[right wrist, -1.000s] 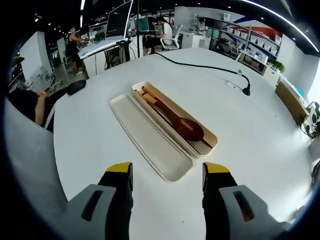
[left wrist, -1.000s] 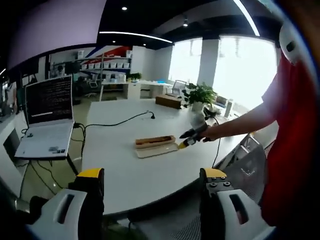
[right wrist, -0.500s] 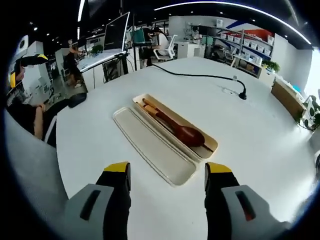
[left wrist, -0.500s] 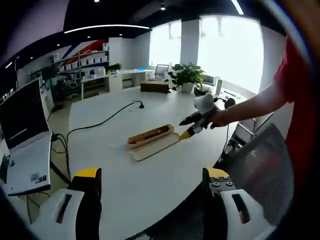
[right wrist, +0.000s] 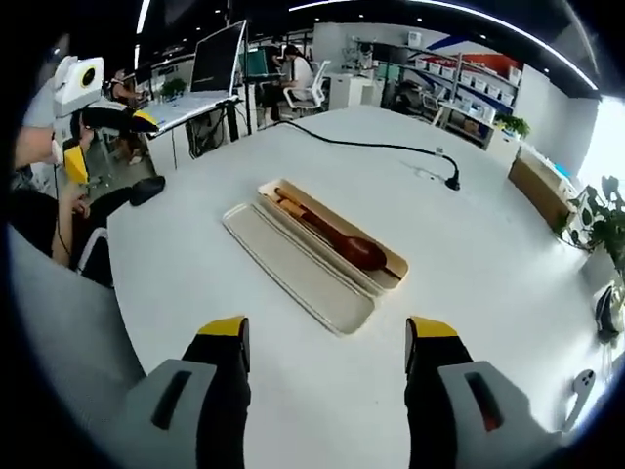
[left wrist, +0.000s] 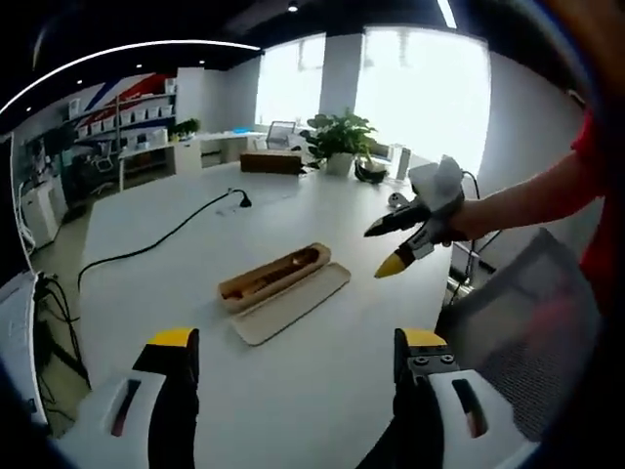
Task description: Arrange the utensils inside the cutlery case until each visible utensil rests in its matching compartment.
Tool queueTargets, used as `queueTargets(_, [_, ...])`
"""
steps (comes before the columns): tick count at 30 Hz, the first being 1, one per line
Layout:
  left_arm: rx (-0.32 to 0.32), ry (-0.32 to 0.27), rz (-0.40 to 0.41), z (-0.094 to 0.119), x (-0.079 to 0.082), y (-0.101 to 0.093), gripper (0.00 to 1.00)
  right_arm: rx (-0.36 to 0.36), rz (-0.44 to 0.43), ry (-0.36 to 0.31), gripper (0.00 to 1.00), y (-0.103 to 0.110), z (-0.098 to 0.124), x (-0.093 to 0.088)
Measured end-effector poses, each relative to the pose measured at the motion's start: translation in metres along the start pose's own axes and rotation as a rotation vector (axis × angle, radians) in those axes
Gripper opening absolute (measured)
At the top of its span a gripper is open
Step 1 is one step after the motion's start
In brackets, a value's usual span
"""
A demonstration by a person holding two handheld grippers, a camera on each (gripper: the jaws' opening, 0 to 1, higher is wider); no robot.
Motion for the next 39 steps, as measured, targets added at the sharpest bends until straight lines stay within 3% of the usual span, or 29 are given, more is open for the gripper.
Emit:
queueTargets(2, [0.042, 0.020, 0.012, -0.008, -0.008, 0.008, 0.84, 0.004, -0.031, 0.010, 0.58, 0.000, 0.003, -0.007])
queueTargets(4, [0.053, -0.041, 0.058, -0.017, -0.009, 0.007, 0.82, -0.009, -0.067, -0.034, 0.60, 0.003, 0.008, -0.007])
queueTargets(5, [0.059, -0.025, 0.076, -0.020, -0.014, 0.006, 0.80, -0.011, -0.094, -0.056, 0.60, 0.005, 0.010, -0.007])
queueTargets(8, [0.065, 0.002, 0.052, -0.026, -0.025, 0.005, 0.78, -0.035, -0.037, -0.043, 0.60, 0.003, 0.008, -0.013])
queueTargets(11, [0.054, 0.070, 0.026, -0.029, -0.037, 0.010, 0.78, -0.011, -0.037, 0.005, 0.58, 0.004, -0.002, -0.021])
queueTargets(16, [0.055, 0.069, 0.066, -0.041, -0.043, 0.027, 0.77, -0.002, -0.051, -0.007, 0.59, 0.004, -0.008, -0.016])
queueTargets(19, [0.056, 0.064, 0.074, -0.049, -0.046, 0.030, 0.70, -0.004, -0.048, 0.006, 0.58, 0.001, -0.014, -0.019])
queueTargets(23, [0.038, 0.091, 0.076, -0.061, -0.052, 0.028, 0.76, -0.004, -0.044, 0.021, 0.58, -0.006, -0.022, -0.023])
queueTargets(31, [0.032, 0.102, 0.026, -0.090, -0.054, 0.040, 0.75, 0.025, -0.047, 0.022, 0.66, -0.015, -0.036, -0.024])
queueTargets(35, [0.019, 0.113, 0.017, -0.097, -0.055, 0.039, 0.76, 0.027, -0.047, 0.018, 0.64, -0.018, -0.041, -0.025])
queueTargets(36, [-0.019, 0.070, -0.050, -0.102, -0.050, 0.036, 0.75, 0.030, -0.055, 0.021, 0.63, -0.019, -0.044, -0.026])
queueTargets(37, [-0.030, 0.058, -0.051, -0.106, -0.051, 0.034, 0.77, 0.031, -0.062, 0.025, 0.62, -0.020, -0.048, -0.028])
queueTargets(39, [-0.041, 0.143, -0.054, -0.115, -0.062, 0.033, 0.78, 0.049, -0.090, 0.053, 0.59, -0.018, -0.053, -0.032])
Point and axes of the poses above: the point that each gripper's makers call its tool centre point, and the gripper's own axes: z roughly backward along the fingers, y roughly to its left, x roughly out of its top, the point moved 2 cm from there along z, roughly backward along the fingers, and after that the axes turned 2 degrees about -y, right-handed, at the moved point
